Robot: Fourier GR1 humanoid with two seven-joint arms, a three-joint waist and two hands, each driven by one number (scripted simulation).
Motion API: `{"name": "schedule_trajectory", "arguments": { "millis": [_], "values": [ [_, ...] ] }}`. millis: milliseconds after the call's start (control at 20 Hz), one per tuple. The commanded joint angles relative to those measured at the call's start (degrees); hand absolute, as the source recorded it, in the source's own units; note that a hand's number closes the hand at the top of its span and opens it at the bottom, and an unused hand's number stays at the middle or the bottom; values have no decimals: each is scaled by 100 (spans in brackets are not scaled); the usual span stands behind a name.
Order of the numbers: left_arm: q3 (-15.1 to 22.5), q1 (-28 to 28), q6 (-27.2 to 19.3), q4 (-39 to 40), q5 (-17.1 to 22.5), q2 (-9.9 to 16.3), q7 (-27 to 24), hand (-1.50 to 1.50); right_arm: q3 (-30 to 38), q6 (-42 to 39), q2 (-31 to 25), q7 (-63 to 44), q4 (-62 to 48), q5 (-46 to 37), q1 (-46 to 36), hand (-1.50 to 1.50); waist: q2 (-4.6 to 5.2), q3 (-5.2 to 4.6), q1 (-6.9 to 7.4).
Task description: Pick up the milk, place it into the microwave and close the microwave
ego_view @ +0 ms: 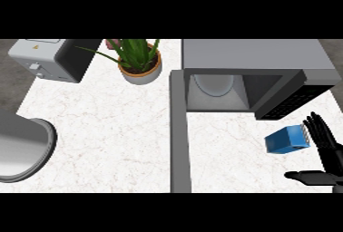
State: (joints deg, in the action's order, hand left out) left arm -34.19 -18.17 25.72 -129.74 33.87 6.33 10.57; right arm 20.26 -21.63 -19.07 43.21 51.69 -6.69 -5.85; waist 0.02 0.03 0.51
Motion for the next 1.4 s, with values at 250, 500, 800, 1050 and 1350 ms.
{"name": "schedule_trajectory", "arguments": {
  "millis": [250,500,800,1050,1350],
  "values": [
    [-280,82,78,-6,352,178,294,-150,-129,560,-150,1333,-2219,-490,-1060,-150,15,6,35],
    [-198,168,250,235,-18,-121,29,-150,-163,445,-416,1688,-2833,-539,-1358,-150,22,7,29],
    [-397,-26,472,196,277,27,21,-150,-441,633,-104,1967,-2816,-709,-1582,150,32,14,118],
    [-299,-287,377,-324,297,-260,148,-150,-446,1108,120,2464,-2673,-687,-1376,150,10,15,116],
    [-289,7,379,77,173,-180,110,-150,-106,2286,828,2062,-2695,-373,-1696,150,15,5,35]
  ]
}}
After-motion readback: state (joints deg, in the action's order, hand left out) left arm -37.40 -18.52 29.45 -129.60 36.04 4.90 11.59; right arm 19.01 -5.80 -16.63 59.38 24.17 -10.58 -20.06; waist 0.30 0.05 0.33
